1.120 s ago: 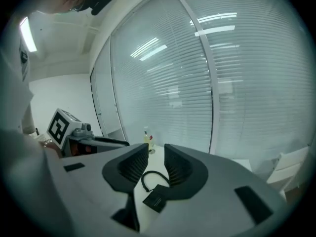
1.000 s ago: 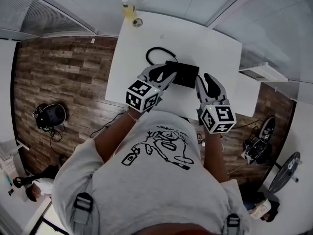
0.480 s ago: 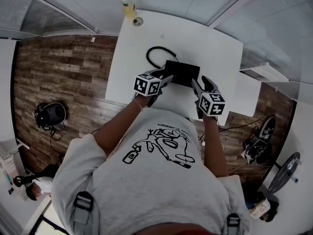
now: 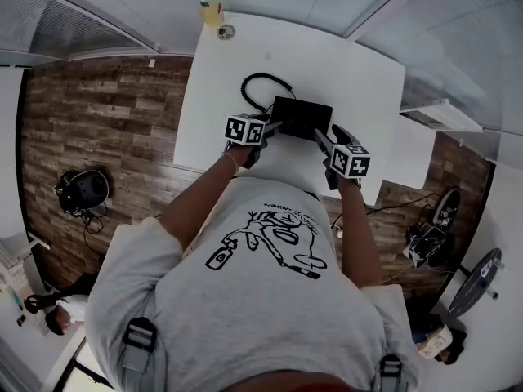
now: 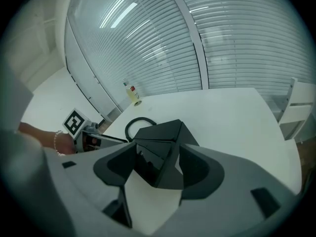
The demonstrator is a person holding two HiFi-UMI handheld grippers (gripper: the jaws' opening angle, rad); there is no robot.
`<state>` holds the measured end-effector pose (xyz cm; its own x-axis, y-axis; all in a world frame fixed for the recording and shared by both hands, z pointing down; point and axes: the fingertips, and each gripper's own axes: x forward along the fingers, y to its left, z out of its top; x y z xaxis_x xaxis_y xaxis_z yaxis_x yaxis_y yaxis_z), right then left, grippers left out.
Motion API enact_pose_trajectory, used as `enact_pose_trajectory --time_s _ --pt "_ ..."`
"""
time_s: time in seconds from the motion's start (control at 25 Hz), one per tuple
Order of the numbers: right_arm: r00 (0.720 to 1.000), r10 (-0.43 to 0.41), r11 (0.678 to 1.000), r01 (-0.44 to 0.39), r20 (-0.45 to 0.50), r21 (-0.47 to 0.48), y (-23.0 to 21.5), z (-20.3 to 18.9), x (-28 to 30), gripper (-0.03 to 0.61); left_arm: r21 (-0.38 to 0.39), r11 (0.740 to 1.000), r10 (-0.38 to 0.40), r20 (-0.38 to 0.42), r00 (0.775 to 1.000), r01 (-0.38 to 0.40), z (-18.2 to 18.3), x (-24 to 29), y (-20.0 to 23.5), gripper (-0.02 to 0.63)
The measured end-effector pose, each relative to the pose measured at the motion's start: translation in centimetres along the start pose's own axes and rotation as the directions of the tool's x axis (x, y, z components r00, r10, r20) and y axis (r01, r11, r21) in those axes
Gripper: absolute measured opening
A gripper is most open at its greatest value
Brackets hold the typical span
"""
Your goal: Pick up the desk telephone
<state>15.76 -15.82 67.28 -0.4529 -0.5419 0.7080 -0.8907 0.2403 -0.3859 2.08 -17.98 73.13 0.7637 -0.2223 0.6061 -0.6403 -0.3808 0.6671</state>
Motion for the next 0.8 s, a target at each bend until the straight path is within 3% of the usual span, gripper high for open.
enact_pose_trajectory --time_s 0.44,0.8 --pt "0.996 0.057 0.996 -0.052 -0.065 0.074 -0.7 -2.5 2.6 0.238 -0.098 0.994 -0.053 -0.022 0.998 0.051 -1.3 2.1 0.4 0.244" --pt "0.996 0.051 0.996 -0.046 -0.066 0.076 -0.4 -2.1 2.6 0.236 -0.101 0.994 -0.033 -0.028 0.999 0.030 -1.1 1.7 0.3 0.242"
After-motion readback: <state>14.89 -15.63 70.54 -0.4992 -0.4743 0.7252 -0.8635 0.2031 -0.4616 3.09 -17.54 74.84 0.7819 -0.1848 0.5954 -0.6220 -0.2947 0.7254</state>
